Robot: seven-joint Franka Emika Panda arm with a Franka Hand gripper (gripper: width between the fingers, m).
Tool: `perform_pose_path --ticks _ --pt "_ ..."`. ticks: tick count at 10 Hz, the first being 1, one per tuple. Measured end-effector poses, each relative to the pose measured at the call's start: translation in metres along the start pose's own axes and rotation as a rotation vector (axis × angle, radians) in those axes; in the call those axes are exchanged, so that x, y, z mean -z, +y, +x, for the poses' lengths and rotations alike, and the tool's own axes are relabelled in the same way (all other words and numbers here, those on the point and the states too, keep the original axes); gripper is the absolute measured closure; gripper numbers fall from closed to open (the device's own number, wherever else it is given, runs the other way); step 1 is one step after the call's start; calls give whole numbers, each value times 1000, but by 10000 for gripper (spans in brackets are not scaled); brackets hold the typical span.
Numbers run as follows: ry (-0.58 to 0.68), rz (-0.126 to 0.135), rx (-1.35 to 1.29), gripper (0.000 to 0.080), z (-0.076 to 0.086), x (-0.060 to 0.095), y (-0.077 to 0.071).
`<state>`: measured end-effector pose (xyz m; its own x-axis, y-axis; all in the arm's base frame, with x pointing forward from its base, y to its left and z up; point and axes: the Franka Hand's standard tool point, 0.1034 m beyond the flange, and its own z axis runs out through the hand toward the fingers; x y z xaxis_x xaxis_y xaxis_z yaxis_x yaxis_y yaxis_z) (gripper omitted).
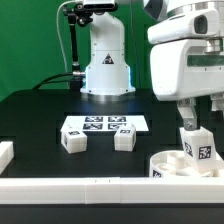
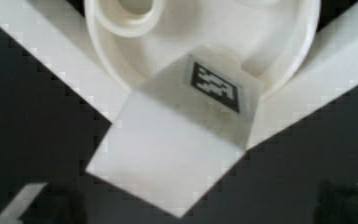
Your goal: Assemble stool
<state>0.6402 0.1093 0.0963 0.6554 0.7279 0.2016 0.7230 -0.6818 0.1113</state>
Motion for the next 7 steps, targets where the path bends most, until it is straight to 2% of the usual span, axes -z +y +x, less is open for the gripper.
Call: perform_pose_path --ticks 4,5,7 --pt "-22 -14 285 150 -4 -1 4" --pt "-43 -23 492 150 -5 -5 2" --pt "-84 -11 654 150 -4 -11 1"
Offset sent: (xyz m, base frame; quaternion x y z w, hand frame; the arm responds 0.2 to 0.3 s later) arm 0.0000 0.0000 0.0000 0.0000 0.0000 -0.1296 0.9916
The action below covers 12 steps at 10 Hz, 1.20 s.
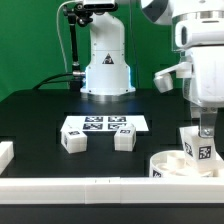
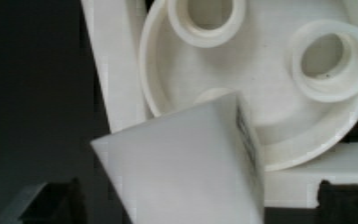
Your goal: Assemble stool
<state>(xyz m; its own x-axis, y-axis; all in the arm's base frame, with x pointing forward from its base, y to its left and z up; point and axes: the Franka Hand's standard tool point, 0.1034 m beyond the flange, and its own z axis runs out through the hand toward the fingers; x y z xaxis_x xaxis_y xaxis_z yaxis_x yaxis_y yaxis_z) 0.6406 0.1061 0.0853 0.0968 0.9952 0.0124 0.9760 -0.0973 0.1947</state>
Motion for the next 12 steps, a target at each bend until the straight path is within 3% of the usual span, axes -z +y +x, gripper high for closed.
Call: perform_pose_path --ticks 5,7,12 --pt "-36 -2 232 150 1 -7 -3" --pt "-36 -2 227 408 0 -7 -3" --pt "-36 -2 142 448 -1 -6 -2"
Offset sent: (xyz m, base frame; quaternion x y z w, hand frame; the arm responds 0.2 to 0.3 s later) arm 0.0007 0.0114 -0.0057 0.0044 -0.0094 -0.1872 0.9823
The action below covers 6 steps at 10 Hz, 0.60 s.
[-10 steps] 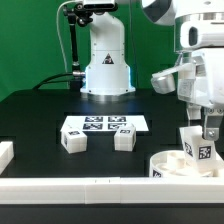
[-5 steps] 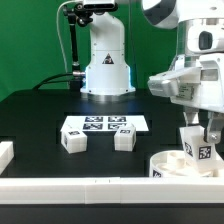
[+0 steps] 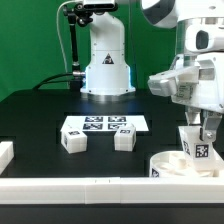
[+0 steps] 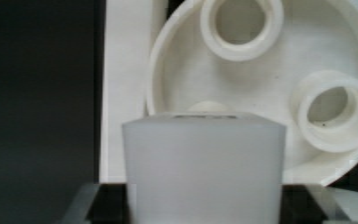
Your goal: Assemble stool
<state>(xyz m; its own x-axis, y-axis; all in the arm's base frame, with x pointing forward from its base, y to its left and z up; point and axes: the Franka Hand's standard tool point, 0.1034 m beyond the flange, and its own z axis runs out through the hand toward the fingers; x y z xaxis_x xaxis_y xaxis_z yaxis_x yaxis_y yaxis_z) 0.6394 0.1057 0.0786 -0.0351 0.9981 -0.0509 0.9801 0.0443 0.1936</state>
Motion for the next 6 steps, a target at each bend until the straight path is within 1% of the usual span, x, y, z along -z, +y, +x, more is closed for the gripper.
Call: perform_pose_path --ticks 1,3,6 --pt "-1 1 -96 448 0 0 0" --pt "-1 1 -188 447 0 0 0" --pt "6 -1 -489 446 0 0 -1"
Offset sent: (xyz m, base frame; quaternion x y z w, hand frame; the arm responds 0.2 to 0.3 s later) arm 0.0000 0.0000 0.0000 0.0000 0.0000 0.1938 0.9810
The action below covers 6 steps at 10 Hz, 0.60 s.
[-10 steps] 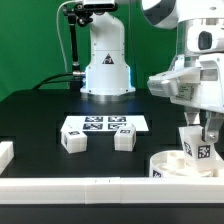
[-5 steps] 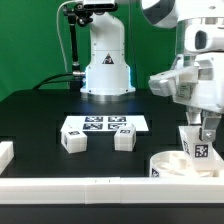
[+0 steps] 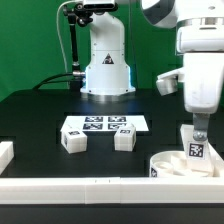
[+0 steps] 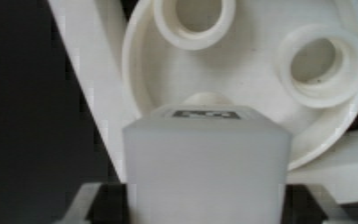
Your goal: Assemble stool
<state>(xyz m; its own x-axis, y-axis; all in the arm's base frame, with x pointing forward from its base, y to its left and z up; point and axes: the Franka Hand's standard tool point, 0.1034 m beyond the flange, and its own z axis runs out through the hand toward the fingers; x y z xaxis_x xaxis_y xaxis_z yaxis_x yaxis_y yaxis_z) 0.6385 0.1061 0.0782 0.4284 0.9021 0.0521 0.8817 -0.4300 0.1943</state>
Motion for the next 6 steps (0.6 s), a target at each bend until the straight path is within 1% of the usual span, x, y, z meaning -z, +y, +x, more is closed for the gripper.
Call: perform_pose_path --ticks 1,4,6 --pt "2 1 -105 446 0 0 0" --pt "20 18 -507 446 1 -2 -2" --pt "31 35 -752 451 4 -6 -14"
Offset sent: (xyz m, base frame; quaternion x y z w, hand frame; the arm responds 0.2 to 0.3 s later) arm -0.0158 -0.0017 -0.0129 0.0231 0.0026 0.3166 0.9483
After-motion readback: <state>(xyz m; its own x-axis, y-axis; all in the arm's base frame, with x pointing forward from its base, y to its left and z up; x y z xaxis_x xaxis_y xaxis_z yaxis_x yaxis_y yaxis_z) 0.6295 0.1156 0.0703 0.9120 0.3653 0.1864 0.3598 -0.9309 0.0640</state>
